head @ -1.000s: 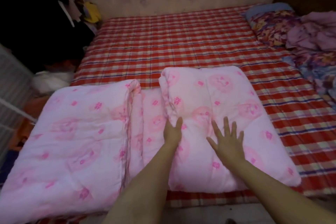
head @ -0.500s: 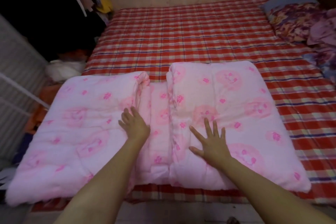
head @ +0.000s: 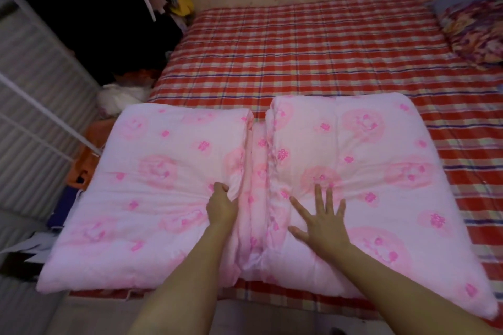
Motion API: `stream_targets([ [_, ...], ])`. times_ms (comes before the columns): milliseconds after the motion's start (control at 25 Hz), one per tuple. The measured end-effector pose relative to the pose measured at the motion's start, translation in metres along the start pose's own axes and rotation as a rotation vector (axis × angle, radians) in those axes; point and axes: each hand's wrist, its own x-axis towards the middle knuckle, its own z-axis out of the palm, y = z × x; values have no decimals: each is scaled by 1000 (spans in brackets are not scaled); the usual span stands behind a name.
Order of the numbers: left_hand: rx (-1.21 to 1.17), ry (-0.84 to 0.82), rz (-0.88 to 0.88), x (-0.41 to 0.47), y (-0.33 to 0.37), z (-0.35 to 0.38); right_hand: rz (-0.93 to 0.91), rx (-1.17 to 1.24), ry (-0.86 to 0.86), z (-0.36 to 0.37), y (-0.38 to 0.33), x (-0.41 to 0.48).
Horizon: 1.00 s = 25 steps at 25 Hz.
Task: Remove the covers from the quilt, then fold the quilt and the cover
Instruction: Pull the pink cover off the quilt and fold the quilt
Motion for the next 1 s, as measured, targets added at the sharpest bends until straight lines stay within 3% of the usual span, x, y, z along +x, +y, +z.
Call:
stream_targets([
  [120, 94, -139, -307, 11, 16, 9, -117, 18, -11, -13, 11, 1],
  [200, 46, -188, -405, 8, 63, 20, -149, 98, 22, -27, 35, -3],
  [320, -134, -336, -308, -22, 119, 66, 55, 276, 212, -57, 103, -12],
  [400, -274, -379, -381, -31, 118, 93, 309, 422, 268, -61, 166, -19],
  [520, -501, -407, -406, -28, 122, 112, 594, 799, 116, -47, 258, -36],
  [640, -422, -403, -315, -30, 147, 130, 672, 1129, -77, -16, 311, -51],
  [840, -319, -463, -265, -30, 179, 165, 677, 1431, -208, -5, 332, -51],
  [920, -241, -381, -272, -36, 191, 176, 687, 1478, -227, -3, 341, -50],
  [1000, -54, -172, -331, -42, 202, 169, 692, 1482, -221, -4, 349, -50],
])
